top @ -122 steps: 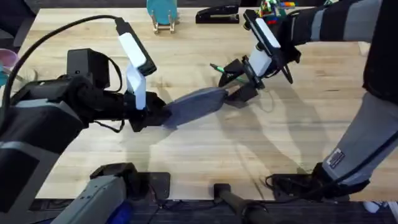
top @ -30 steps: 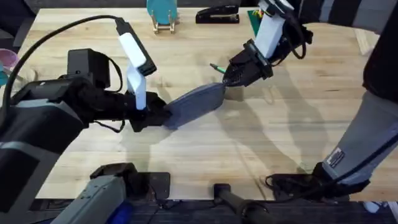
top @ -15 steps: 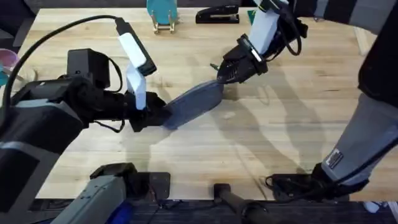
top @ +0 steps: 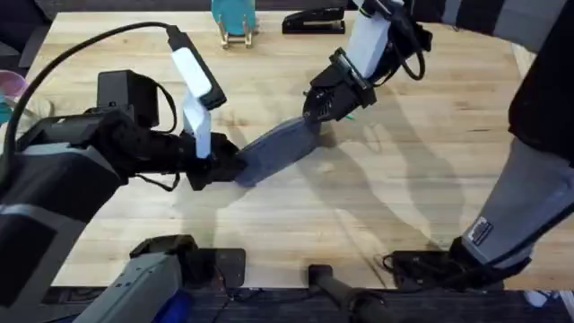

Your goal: Unzip the bag, pick up the pens from the table one at a time and place them inside, then zip the bag closed.

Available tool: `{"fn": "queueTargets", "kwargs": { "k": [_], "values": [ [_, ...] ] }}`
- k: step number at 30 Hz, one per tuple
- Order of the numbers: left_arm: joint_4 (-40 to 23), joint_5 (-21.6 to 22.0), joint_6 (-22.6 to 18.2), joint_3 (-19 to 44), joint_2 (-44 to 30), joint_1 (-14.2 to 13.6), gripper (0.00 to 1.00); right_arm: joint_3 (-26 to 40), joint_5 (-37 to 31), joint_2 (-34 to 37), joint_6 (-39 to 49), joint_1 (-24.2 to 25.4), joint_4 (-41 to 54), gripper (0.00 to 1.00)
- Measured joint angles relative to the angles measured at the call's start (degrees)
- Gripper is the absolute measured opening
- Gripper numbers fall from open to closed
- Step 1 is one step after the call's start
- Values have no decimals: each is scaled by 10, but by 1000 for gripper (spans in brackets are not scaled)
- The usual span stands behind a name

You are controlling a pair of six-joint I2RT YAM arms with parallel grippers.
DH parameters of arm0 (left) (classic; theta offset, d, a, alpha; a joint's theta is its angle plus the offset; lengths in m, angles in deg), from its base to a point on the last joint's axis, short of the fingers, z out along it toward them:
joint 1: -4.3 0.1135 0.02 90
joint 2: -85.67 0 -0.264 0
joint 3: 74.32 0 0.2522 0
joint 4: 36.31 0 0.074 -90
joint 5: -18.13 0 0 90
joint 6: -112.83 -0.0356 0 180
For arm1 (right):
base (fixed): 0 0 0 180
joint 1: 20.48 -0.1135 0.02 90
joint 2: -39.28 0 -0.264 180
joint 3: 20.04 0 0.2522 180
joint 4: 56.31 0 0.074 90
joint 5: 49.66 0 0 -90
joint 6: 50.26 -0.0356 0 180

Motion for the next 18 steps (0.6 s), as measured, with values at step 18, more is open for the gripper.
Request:
{"fn": "queueTargets", "kwargs": {
  "k": [18],
  "values": [
    [-1, 3, 0, 0, 0, 0, 40, 19, -2, 0, -64, -60, -43, 31]
  ]
}}
